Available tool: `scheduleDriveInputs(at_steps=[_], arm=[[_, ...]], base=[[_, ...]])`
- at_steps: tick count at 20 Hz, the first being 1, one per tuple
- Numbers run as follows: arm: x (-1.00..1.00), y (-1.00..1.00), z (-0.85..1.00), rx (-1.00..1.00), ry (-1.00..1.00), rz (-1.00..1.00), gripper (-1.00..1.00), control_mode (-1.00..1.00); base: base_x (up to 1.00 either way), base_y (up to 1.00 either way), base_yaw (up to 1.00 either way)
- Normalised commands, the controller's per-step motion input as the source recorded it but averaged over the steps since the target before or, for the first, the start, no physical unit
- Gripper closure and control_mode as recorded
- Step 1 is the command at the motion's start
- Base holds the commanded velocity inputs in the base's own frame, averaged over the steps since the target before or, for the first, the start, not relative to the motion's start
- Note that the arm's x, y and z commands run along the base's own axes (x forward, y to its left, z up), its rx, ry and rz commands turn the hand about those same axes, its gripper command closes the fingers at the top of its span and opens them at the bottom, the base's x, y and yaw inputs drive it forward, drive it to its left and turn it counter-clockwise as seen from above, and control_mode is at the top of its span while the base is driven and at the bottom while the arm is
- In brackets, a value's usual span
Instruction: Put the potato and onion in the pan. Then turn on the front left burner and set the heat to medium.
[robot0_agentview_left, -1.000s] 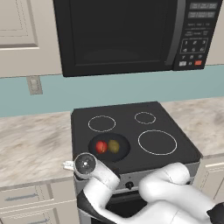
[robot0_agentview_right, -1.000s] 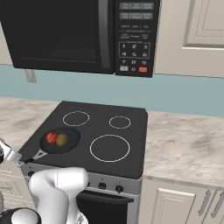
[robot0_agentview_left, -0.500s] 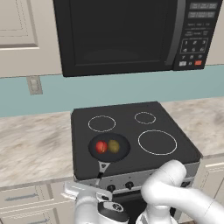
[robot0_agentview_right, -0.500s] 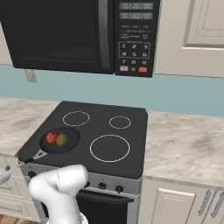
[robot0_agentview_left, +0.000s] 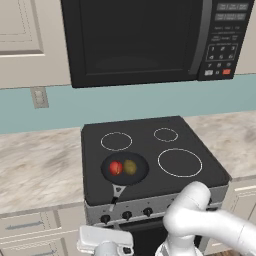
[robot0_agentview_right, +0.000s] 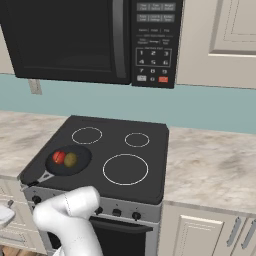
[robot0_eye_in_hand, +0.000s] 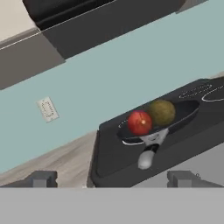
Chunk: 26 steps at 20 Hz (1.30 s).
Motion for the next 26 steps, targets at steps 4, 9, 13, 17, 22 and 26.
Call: scheduleDriveInputs(at_steps=[4, 9, 13, 17, 22, 26], arm=[[-0.06, 0.0, -0.38, -0.09, 0.0, -0.08, -1.0, -1.0], [0.0, -0.03, -0.11, -0.16, 0.04, -0.08, -1.0, -1.0], [0.0, 0.0, 0.0, -0.19, 0.14, -0.04, -1.0, -1.0], [0.01, 0.0, 0.0, -0.21, 0.14, 0.0, -1.0, -1.0], [0.09, 0.0, 0.0, -0.17, 0.06, 0.02, -1.0, -1.0], [0.22, 0.0, -0.05, -0.06, 0.0, 0.05, -1.0, -1.0]], base=[[0.0, 0.0, 0.0], [0.0, 0.0, 0.0], [0.0, 0.0, 0.0], [0.0, 0.0, 0.0], [0.0, 0.0, 0.0], [0.0, 0.0, 0.0]])
